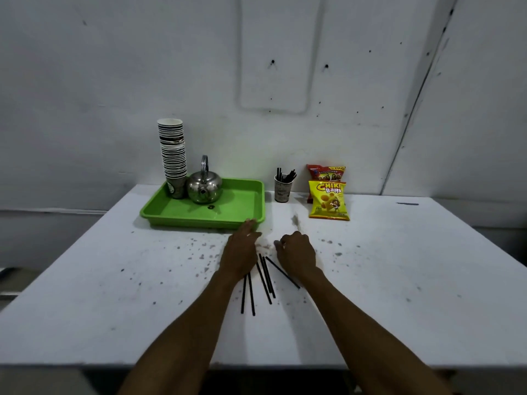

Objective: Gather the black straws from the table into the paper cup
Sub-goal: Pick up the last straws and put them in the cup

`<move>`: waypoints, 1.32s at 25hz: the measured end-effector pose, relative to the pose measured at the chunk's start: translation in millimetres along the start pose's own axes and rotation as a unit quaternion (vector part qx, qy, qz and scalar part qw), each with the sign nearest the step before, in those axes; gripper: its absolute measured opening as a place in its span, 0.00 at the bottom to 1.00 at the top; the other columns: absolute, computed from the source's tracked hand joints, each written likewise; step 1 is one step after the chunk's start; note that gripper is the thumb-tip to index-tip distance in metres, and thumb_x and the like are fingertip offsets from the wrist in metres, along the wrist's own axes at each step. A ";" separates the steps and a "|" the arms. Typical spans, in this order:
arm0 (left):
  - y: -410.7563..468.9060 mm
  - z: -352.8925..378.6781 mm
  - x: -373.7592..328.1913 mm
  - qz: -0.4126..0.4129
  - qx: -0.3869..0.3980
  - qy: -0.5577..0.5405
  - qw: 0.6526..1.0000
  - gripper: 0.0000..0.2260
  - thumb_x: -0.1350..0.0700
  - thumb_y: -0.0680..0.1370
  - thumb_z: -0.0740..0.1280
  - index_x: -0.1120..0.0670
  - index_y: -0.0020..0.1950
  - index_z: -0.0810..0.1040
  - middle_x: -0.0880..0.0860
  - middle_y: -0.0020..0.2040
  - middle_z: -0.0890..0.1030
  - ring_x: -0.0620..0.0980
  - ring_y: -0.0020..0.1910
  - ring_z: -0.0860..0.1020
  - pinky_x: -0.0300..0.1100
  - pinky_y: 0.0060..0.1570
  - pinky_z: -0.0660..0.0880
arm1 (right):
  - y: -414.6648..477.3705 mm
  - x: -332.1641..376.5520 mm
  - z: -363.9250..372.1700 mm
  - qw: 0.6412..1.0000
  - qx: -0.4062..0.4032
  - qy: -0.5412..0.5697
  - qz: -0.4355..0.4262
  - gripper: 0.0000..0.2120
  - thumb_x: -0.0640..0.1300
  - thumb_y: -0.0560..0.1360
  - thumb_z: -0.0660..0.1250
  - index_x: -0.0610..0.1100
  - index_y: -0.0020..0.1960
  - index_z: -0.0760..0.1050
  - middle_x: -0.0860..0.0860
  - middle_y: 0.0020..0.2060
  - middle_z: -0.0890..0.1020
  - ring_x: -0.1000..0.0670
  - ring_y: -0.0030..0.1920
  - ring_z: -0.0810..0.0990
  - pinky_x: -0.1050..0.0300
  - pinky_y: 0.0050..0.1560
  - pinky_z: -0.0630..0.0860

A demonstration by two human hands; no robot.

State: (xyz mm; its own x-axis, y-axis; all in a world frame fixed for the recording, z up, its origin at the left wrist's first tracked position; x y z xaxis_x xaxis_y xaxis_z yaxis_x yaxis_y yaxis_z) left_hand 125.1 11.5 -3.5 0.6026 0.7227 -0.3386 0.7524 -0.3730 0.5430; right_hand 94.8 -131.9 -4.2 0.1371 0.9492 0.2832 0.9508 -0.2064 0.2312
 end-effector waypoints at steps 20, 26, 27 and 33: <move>-57.9 -0.9 43.5 -0.153 0.096 0.018 0.983 0.20 0.60 0.78 0.62 0.56 0.71 0.73 0.55 0.73 0.72 0.54 0.72 0.69 0.47 0.73 0.64 | -74.1 61.4 -26.8 0.995 0.092 -0.014 0.032 0.15 0.39 0.72 0.69 0.39 0.58 0.75 0.42 0.58 0.78 0.42 0.59 0.79 0.52 0.53 0.77; -55.1 -7.3 46.2 -0.170 0.063 -0.004 0.983 0.17 0.60 0.78 0.60 0.54 0.65 0.78 0.54 0.68 0.77 0.55 0.68 0.74 0.49 0.70 0.68 | -67.1 69.8 -31.6 0.992 0.112 -0.052 0.007 0.13 0.38 0.72 0.69 0.39 0.57 0.75 0.42 0.57 0.79 0.41 0.58 0.80 0.53 0.47 0.75; -54.7 -8.2 45.6 -0.168 0.059 -0.006 0.984 0.18 0.61 0.77 0.60 0.54 0.65 0.78 0.54 0.68 0.78 0.55 0.67 0.74 0.49 0.69 0.69 | -67.7 72.2 -30.1 0.992 0.112 -0.063 -0.002 0.12 0.38 0.73 0.69 0.40 0.56 0.75 0.42 0.57 0.80 0.42 0.57 0.80 0.54 0.46 0.74; -52.8 -9.8 36.0 -0.143 0.070 0.025 0.987 0.22 0.64 0.74 0.61 0.56 0.68 0.75 0.55 0.70 0.75 0.56 0.70 0.71 0.49 0.69 0.68 | -74.1 79.9 -26.5 0.987 0.086 -0.128 -0.039 0.11 0.35 0.75 0.65 0.39 0.57 0.77 0.42 0.56 0.81 0.42 0.57 0.81 0.52 0.53 0.77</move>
State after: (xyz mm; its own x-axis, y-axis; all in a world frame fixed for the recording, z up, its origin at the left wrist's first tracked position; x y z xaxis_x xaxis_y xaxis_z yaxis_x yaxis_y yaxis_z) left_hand 104.4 63.0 -36.9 0.3486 0.8365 -0.4229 0.9216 -0.2238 0.3171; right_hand 28.0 -47.1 25.9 0.1062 0.9941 0.0202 0.9913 -0.1075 0.0760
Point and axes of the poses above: each hand's wrist, its own y-axis towards the middle knuckle, its own z-axis out of the palm, x = y × z, the point moved 10 cm from there along y, towards the middle knuckle
